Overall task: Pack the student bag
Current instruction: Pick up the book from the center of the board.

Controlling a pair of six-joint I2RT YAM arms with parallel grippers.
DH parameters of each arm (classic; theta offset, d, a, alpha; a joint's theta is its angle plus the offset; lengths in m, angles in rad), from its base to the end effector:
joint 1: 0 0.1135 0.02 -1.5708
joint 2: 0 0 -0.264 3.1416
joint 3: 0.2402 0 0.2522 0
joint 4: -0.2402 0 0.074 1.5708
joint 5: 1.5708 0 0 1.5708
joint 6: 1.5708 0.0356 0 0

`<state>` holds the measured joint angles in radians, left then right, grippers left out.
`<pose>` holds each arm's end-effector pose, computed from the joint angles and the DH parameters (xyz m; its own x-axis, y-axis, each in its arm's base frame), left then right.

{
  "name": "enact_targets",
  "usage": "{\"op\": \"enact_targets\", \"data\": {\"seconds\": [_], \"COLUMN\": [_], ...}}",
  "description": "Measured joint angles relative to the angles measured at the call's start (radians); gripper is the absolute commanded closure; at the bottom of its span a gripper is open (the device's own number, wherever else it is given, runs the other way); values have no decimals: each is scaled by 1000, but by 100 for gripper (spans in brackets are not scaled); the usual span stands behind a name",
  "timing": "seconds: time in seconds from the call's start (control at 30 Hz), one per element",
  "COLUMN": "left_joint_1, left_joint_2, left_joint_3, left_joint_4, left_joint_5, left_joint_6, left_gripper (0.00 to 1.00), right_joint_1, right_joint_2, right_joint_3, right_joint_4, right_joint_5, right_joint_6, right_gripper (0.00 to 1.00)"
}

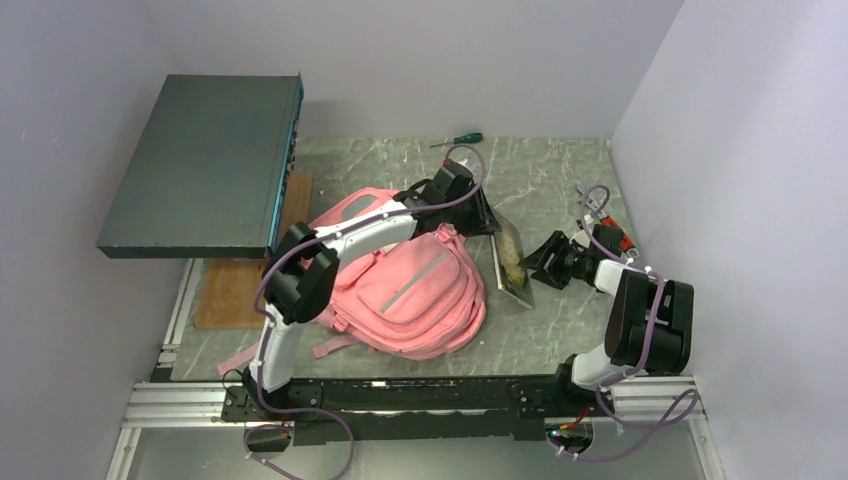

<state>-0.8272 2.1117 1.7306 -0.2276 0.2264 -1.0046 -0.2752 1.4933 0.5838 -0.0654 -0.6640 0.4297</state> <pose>0.3291 -0.3696 0.2422 -0.9182 -0.2166 -0.3318 0.1250 0.6363 -0.7612 0.2510 -0.0481 0.1358 -0.7736 0.5594 -0.2977 0.2238 0.6807 0.6975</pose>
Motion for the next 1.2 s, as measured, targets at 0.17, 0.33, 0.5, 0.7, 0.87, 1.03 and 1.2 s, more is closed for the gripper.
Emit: {"op": "enact_targets", "data": {"seconds": [0.17,0.33,0.5,0.7,0.87,1.03,1.2], "left_joint_1": [-25,-79,-95,-91,-80,-76,-77], "left_joint_2": [-116,-198,-287,-378,-387,-391,-451], "left_joint_3": [-110,-211,-299,-332,-336,-332,-343], "left_joint_4": [56,90,77,-95,-204,-305,-385], "left_joint_5": [8,38,29,-43,-76,-165,-228], "left_joint_6": [-13,-30,-30,29,40,47,35], "left_gripper": [67,60,36,28,28,27,15], "right_joint_1": [73,190,231,298,330,341,346], "right_joint_2": [3,6,18,-19,-75,-80,-76], "right_joint_3": [-10,-24,-26,-55,-95,-105,-109], "right_joint_4": [2,1,33,77,91,105,119], "right_joint_5": [-22,-58,-61,-14,14,19,19], "right_joint_6": [10,28,57,111,167,195,207], "right_gripper": [39,39,40,39,39,39,40]}}
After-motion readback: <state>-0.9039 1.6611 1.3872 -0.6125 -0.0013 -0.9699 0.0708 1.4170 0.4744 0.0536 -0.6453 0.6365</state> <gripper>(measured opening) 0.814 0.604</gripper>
